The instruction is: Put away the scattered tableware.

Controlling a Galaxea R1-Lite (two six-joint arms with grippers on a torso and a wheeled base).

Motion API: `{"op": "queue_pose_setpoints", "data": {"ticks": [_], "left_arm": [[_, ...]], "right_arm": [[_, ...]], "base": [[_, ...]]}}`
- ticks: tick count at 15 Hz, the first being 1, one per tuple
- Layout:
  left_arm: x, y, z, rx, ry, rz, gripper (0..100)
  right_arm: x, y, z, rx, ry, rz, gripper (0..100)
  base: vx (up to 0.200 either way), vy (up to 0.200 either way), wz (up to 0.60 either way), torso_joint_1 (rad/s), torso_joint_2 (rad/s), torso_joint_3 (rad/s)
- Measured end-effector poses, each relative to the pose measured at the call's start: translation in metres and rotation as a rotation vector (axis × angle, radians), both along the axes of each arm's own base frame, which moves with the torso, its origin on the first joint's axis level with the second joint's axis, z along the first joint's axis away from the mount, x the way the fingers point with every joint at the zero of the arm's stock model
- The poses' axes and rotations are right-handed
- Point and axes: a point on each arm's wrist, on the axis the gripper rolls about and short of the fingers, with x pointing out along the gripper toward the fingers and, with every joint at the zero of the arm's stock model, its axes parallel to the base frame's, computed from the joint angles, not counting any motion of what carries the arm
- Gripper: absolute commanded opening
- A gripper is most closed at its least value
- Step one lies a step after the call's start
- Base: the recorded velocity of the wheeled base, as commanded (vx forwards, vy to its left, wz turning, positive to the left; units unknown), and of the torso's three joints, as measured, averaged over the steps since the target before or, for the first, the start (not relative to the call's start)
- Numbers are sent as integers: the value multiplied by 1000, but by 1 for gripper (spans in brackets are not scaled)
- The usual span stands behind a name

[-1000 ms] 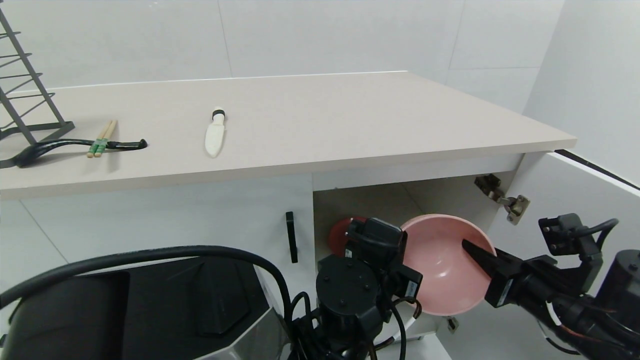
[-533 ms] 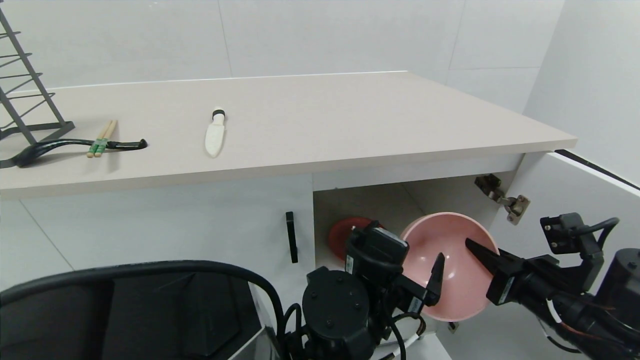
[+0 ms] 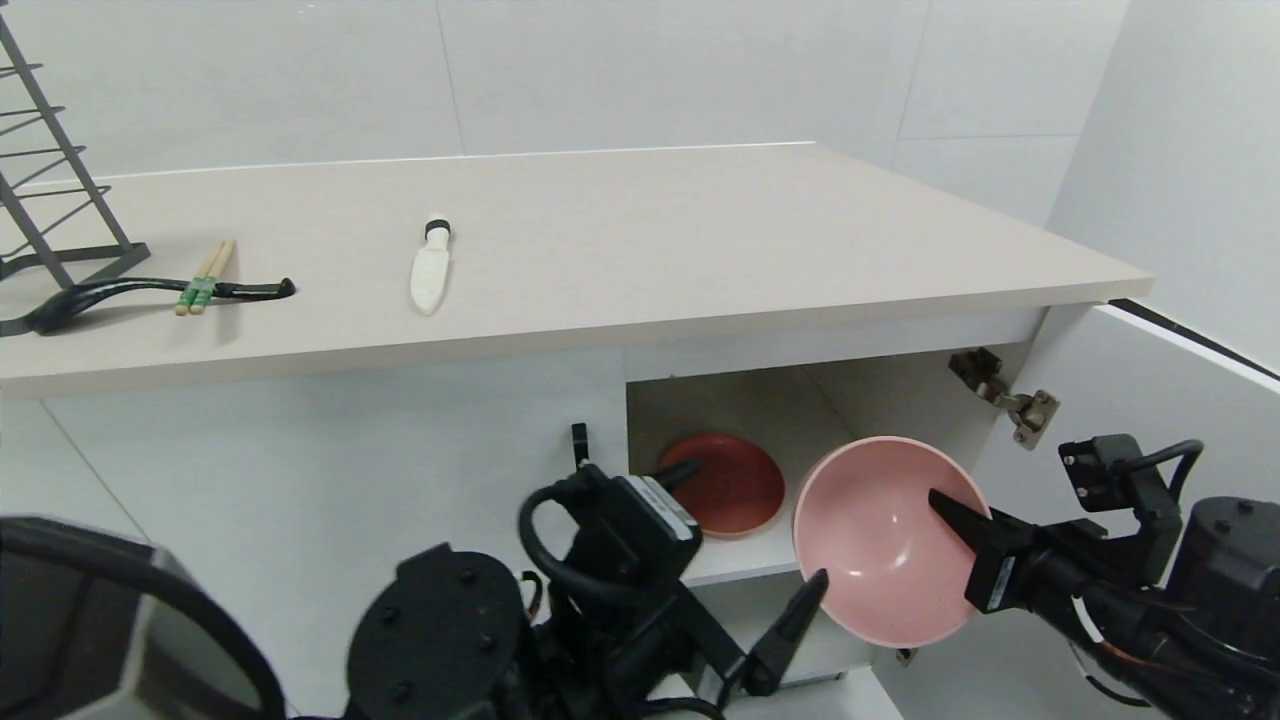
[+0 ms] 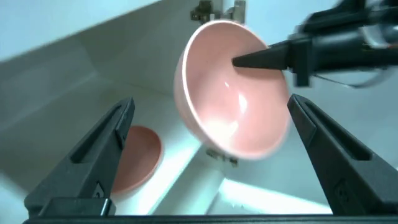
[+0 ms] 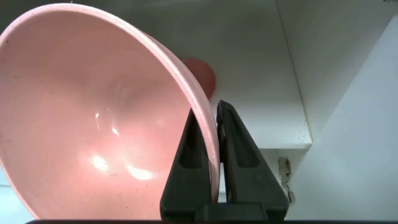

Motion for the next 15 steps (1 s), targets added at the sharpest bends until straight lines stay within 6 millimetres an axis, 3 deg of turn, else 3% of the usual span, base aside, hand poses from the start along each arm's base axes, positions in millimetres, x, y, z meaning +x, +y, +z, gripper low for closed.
{"op": "queue_pose_setpoints", "data": {"ticks": [3,6,15], "left_arm": [[3,54,10,15,2,-7,100],[-11,99,13,35,13,-72,100],[-44,174,31,24,14,123,100]], "right_arm": [[1,3,-5,-14,18,20,0],[16,13,-8,13,19,96,0],[113,31,-41,23,128,136,0]], "base": [[0,0,0,0,0,0],[0,0,0,0,0,0],[0,0,0,0,0,0]]}}
